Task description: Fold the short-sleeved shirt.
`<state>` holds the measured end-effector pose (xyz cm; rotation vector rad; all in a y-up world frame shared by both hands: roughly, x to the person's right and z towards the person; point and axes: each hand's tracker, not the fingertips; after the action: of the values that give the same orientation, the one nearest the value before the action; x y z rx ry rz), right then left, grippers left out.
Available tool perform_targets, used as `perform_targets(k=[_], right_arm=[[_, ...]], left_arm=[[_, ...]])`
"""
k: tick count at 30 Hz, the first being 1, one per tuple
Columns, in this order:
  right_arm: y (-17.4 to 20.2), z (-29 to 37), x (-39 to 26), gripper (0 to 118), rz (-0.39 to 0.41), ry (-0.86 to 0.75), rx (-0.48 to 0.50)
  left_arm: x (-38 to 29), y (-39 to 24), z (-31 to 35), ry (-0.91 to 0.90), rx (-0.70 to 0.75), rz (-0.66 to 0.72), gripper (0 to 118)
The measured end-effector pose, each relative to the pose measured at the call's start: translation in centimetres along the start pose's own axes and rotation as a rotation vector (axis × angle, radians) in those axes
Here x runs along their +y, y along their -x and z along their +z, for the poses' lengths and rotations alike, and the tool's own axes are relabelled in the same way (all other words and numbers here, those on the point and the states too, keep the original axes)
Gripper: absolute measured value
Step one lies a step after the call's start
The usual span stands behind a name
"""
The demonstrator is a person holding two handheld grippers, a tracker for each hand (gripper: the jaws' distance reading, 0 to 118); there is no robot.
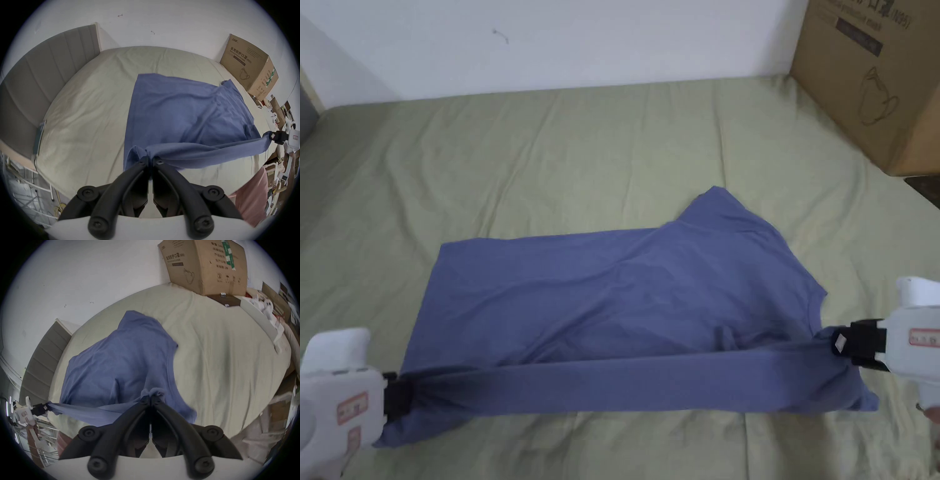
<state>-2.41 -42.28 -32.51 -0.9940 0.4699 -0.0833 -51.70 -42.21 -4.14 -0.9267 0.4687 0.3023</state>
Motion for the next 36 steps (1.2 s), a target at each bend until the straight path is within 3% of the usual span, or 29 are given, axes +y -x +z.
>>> perform_targets(k=[2,3,4,5,6,7,8,9,10,13,14,16,17,20,22,23,26,27,28,29,30,31,32,34,35,36], right_arm=[[0.1,-2.3,1.8,0,0.0,0.02,-0.016],[0.1,-3.7,2.4,0,0.011,0.034,-0.029],[0.2,-5.0,2.7,0,0.017,0.053,-0.06],[0.2,-6.2,2.9,10,0.016,0.073,-0.092],[0.3,-7.1,3.0,30,0.019,0.088,-0.099],[0.3,-7.3,2.9,48,0.021,0.096,-0.112],[0.4,-7.2,2.7,58,0.028,0.088,-0.116],[0.4,-6.9,2.4,58,0.034,0.085,-0.11],[0.5,-6.2,1.9,80,0.038,0.078,-0.103],[0.6,-3.0,0.7,80,0.056,0.02,-0.04],[1.2,-1.5,-0.1,63,0.088,-0.029,-0.039],[1.7,-0.1,-1.3,5,0.129,-0.064,-0.078],[1.7,0.4,-2.1,2,0.125,-0.047,-0.055],[2.1,1.3,-4.2,2,0.088,-0.024,0.061],[2.6,1.0,-5.2,2,0.079,-0.001,0.052],[2.7,0.9,-5.7,2,0.078,-0.002,0.048],[3.0,0.2,-6.7,2,0.06,0.02,0.042],[2.9,0.2,-7.0,2,0.046,0.026,0.043],[2.7,0.2,-7.3,2,0.034,0.031,0.04],[2.6,0.3,-7.5,2,0.031,0.031,0.038],[2.7,0.3,-7.7,2,0.028,0.027,0.032],[2.6,0.5,-7.8,2,0.028,0.03,0.015],[2.4,0.6,-8.0,2,0.029,0.032,0.007],[2.0,0.7,-8.3,7,0.028,0.035,-0.003],[1.7,0.7,-8.3,26,0.027,0.039,-0.008],[1.4,0.7,-8.3,55,0.027,0.043,-0.016]], left_arm=[[2.2,-0.5,-2.2,0.003,0.013,-0.022,4],[3.2,-0.8,-3.6,0.02,0.028,-0.062,10],[3.9,-1.2,-4.7,0.028,0.039,-0.087,26],[4.4,-1.4,-5.8,0.033,0.049,-0.105,54],[4.7,-1.4,-6.6,0.05,0.078,-0.111,80],[4.9,-1.3,-6.9,0.065,0.097,-0.097,96],[4.9,-1.1,-7.0,0.062,0.085,-0.073,103],[4.7,-0.6,-6.7,0.06,0.076,-0.05,103],[4.2,-0.2,-6.1,0.035,0.066,-0.004,112],[2.5,1.3,-4.0,0.039,0.011,0.069,103],[1.5,1.6,-3.0,0.029,-0.012,0.087,85],[-0.4,2.0,-1.5,0.014,-0.025,0.094,16],[-1.5,1.9,-1.1,0.014,-0.011,0.093,1],[-4.1,1.6,0.0,0.017,-0.004,0.083,1],[-5.0,1.9,0.1,-0.02,-0.009,0.127,2],[-5.1,2.3,-0.2,-0.041,-0.02,0.171,23],[-3.7,3.8,-3.0,0.02,-0.028,0.275,112],[-3.6,4.1,-4.0,0.011,-0.047,0.297,116],[-3.0,4.2,-4.9,0.001,-0.057,0.31,113],[-2.9,4.2,-5.5,0.005,-0.056,0.316,99],[-2.8,4.2,-6.6,0.043,-0.058,0.321,71],[-2.9,3.9,-7.7,0.1,-0.05,0.304,27],[-2.7,3.6,-8.6,0.119,-0.041,0.27,6],[-3.0,2.5,-9.5,0.121,-0.008,0.198,6],[-2.6,2.2,-9.1,0.117,0.016,0.158,5],[-2.1,1.8,-8.5,0.123,0.018,0.159,5]])
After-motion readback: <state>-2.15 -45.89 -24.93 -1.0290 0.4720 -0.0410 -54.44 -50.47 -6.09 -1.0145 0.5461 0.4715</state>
